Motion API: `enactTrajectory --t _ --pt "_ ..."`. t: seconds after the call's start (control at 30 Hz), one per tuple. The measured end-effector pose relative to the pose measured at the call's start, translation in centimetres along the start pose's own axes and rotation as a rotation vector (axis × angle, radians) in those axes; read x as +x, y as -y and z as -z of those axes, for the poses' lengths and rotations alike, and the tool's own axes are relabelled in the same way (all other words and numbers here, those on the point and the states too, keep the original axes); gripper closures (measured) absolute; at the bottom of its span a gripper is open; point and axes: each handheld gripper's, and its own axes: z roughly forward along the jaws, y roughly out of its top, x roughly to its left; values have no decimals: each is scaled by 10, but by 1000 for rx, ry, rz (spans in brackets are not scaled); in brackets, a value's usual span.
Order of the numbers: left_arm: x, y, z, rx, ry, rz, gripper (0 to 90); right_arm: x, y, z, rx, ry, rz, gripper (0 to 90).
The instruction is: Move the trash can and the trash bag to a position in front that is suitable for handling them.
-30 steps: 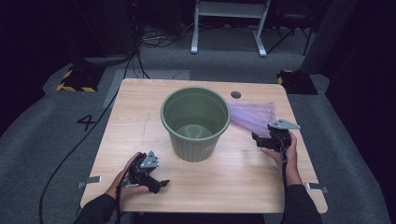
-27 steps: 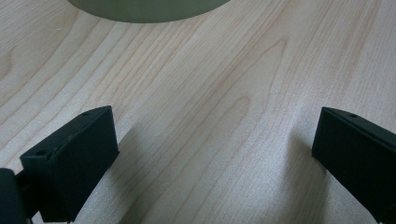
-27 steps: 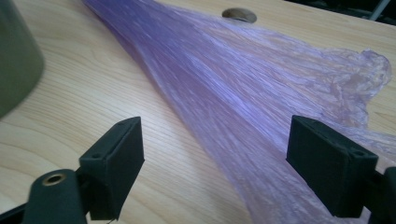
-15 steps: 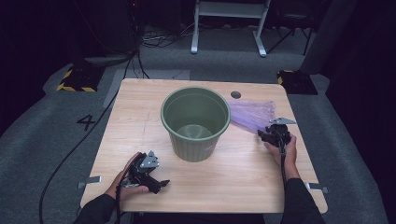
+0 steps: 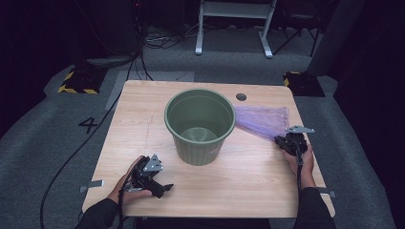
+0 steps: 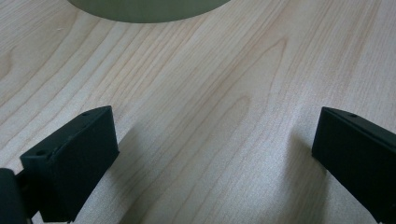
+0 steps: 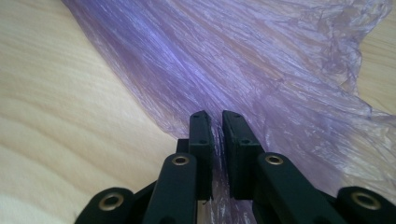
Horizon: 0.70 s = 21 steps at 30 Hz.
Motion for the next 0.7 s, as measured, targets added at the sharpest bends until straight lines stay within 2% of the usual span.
enactTrajectory --t 0.23,0.37,0.43,0.47,0.5,0.53,0.57,0.6,0.7 --pt "0 0 0 1 1 0 0 -14 21 29 -14 4 7 802" --pt "0 0 0 0 0 0 0 -16 25 35 -17 4 2 758" --pt "0 0 0 0 0 0 0 -18 27 37 -14 -12 -11 667" --pt "0 0 0 0 0 0 0 -18 27 37 -3 -13 -11 667" --pt "0 0 0 1 1 0 0 -18 27 37 -3 -13 -11 612" --pt "0 0 0 1 1 0 0 -17 26 40 10 -11 -9 499" --pt "0 0 0 0 0 0 0 -17 26 40 10 -11 -9 499" --pt "0 0 0 1 1 0 0 -15 21 46 -7 -15 -11 414" --pt "0 0 0 1 1 0 0 -8 10 60 -69 -31 1 352"
